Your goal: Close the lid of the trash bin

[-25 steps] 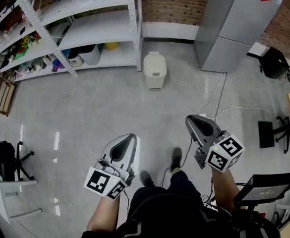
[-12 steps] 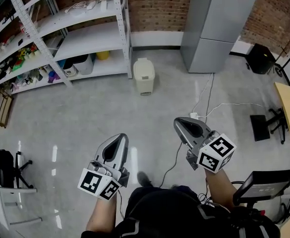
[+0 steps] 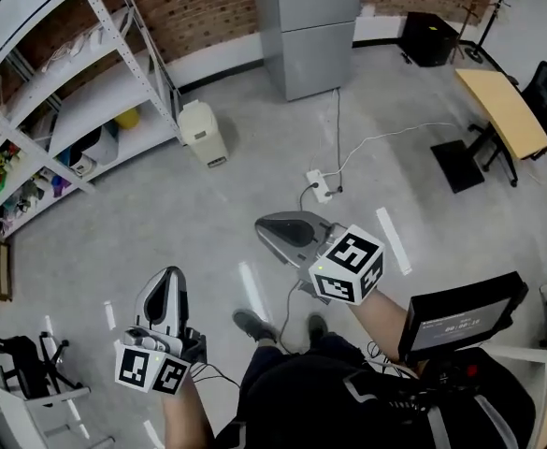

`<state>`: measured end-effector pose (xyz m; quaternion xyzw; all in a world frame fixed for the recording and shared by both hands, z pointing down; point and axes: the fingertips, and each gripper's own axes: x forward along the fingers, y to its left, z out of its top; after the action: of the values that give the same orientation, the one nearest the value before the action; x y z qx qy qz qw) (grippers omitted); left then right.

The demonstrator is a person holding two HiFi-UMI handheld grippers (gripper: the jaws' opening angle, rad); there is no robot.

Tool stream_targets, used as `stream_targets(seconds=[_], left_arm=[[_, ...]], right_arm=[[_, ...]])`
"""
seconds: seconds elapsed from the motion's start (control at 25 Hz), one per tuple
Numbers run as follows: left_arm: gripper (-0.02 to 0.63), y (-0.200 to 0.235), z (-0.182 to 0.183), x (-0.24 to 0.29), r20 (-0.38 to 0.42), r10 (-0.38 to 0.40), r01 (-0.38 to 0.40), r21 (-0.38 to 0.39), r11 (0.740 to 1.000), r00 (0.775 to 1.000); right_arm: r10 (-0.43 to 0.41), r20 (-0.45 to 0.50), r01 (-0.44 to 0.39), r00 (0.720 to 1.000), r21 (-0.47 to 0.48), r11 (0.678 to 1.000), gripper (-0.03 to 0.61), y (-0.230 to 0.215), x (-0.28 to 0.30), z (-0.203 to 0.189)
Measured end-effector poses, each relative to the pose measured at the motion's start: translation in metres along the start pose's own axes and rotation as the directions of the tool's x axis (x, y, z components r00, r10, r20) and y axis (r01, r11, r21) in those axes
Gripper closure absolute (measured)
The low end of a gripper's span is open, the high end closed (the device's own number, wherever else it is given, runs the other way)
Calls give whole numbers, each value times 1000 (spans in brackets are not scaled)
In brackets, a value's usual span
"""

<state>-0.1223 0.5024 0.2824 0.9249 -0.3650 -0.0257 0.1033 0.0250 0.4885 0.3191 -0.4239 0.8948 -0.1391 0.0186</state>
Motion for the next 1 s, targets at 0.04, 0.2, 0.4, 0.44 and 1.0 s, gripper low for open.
stream_targets(seconds=[0.04,0.2,0.4,0.44,1.0], left_arm=[[615,-10,-1,-2,3,-6,6,-2,1000,1000],[615,-32,-6,-20,17,-11,12,-15,1000,1000],[615,-38,-10,-47,13,-26,26,0,1000,1000],[615,-38,-11,-54,11,-28,28,4,1000,1000],[615,-15,4,-110,69,-50,50,5,999,996]], right_arm=[[2,10,-2,1000,2,1000,571,3,-7,1],[18,27,-17,999,-21,1000,571,25,-22,7],[-4,28,5,1000,-54,999,571,51,-26,4],[-9,33,11,999,-55,998,571,58,-26,3],[-90,32,93,995,-105,990,571,118,-17,-4]])
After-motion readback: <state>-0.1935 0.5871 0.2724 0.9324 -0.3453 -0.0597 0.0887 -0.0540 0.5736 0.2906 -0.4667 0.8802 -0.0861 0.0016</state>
